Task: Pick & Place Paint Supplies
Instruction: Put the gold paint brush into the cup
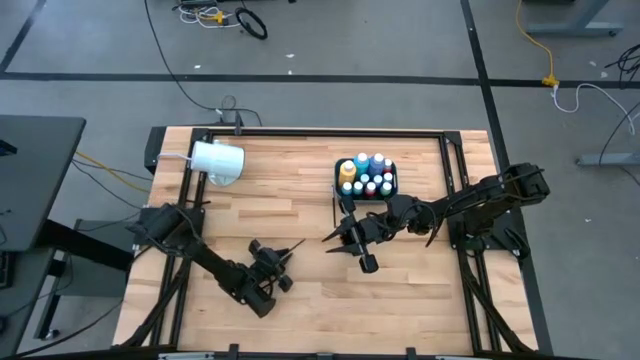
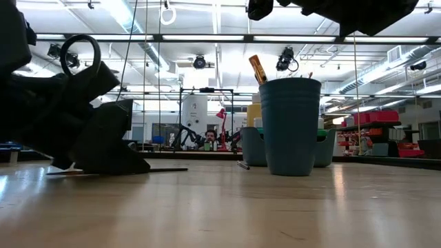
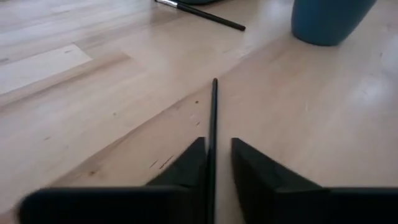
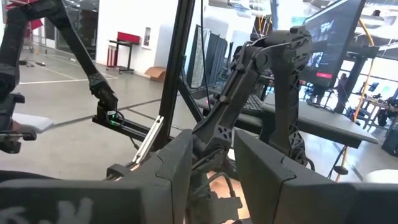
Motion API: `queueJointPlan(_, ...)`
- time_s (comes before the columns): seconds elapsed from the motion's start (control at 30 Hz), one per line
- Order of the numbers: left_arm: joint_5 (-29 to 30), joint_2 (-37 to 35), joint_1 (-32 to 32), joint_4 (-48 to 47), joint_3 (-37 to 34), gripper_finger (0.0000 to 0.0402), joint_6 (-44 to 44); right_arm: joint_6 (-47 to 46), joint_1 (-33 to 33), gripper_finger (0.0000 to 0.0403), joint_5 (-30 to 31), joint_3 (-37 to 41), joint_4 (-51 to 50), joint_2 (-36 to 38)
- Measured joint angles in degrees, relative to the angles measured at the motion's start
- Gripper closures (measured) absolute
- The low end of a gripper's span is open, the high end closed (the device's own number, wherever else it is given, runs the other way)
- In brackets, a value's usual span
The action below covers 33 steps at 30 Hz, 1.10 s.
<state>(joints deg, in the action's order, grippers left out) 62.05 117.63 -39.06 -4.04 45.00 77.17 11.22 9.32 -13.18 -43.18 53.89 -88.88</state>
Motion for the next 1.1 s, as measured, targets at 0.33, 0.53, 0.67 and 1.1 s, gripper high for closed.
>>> queueJointPlan(0.33, -0.33, -1.90, -0.71, 0.06, -0.33, 0.0388, 0.62, 0.07, 0.00, 0.0279, 0.03, 0.00, 0.05, 0.00)
queueJointPlan(0.53, -1.87, -10.14, -0.86, -0.48, -0.60, 0.0395, -9.43, 0.28, 0.00, 0.0279, 0.12, 0.00, 0.15, 0.02)
queueJointPlan(0.67, -0.38, -16.36, -0.73, 0.25, -0.49, 0.0401, -16.78, 0.26, 0.00, 0.0279, 0.12, 0.00, 0.10, 0.02)
queueJointPlan(1.1, -12.91, -24.64, 0.29, -3.65, -0.36, 0.0371, -25.16, -1.90, 0.11, 0.0279, 0.14, -1.18, -5.97, 0.07)
